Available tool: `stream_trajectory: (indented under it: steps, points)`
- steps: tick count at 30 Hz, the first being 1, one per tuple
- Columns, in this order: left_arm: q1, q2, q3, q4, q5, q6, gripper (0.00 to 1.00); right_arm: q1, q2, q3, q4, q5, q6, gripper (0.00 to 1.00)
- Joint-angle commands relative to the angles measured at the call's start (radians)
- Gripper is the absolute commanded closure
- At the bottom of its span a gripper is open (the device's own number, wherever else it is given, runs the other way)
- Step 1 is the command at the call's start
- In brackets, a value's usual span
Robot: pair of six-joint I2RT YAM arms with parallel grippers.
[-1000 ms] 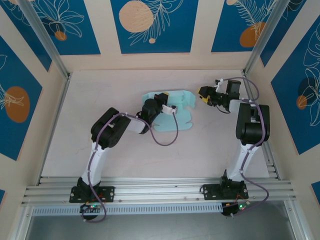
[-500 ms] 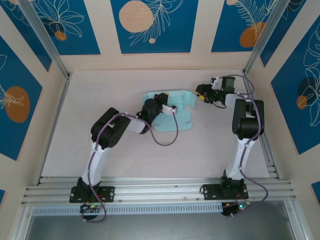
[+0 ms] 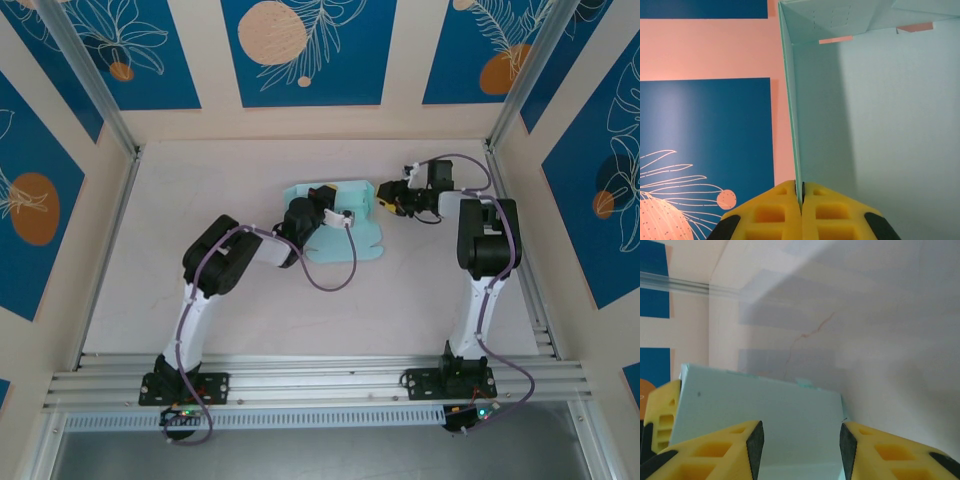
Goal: Fold the paper box
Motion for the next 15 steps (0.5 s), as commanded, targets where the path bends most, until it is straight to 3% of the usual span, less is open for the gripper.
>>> stream_trajectory:
  steps: [1,15]
  points:
    - [-0.003,0.048,-0.001,-0.08,0.015,0.023,1.0,0.009,-0.051,-0.032,-0.025,-0.019,-0.053,0.53]
    - [-0.003,0.057,0.008,-0.09,0.014,0.024,1.0,0.064,-0.079,-0.039,-0.079,0.024,-0.157,0.54]
